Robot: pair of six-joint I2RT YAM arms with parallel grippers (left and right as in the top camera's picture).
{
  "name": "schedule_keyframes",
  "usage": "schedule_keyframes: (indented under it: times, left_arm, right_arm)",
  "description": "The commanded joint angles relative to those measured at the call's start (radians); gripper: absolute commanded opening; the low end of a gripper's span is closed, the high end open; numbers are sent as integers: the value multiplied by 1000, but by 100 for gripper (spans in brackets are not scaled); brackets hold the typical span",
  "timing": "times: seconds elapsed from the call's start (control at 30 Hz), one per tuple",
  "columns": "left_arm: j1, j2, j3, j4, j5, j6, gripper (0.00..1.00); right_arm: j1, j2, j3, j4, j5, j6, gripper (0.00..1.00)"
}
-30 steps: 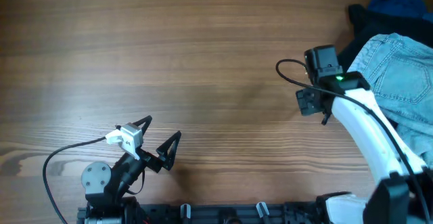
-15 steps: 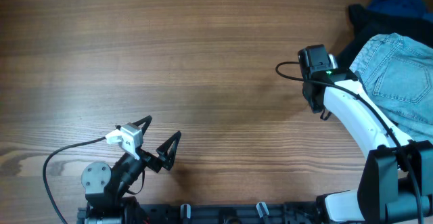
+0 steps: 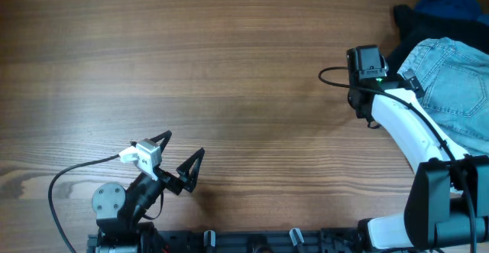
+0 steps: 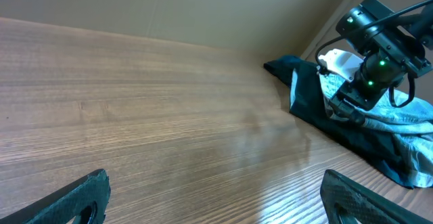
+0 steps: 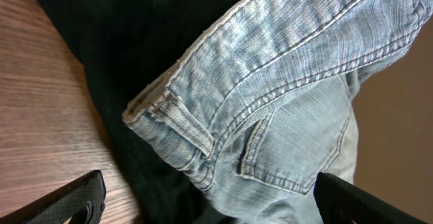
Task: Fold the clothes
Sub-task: 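Lower the right gripper onto the jeans' waistband edge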
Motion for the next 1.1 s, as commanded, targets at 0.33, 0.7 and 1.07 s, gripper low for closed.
schedule_keyframes:
  times: [0.33, 0.7, 1.07]
  left_arm:
    - [-4, 0, -8, 4, 15, -12, 100]
    - [-4, 0, -8, 3, 15, -12, 100]
    - [-4, 0, -8, 4, 15, -12, 100]
  right_arm:
    - [-10, 23, -146, 82, 113, -93, 100]
    - [-9, 22, -178, 350, 296, -277, 100]
    - [-9, 23, -179, 362, 206, -238, 100]
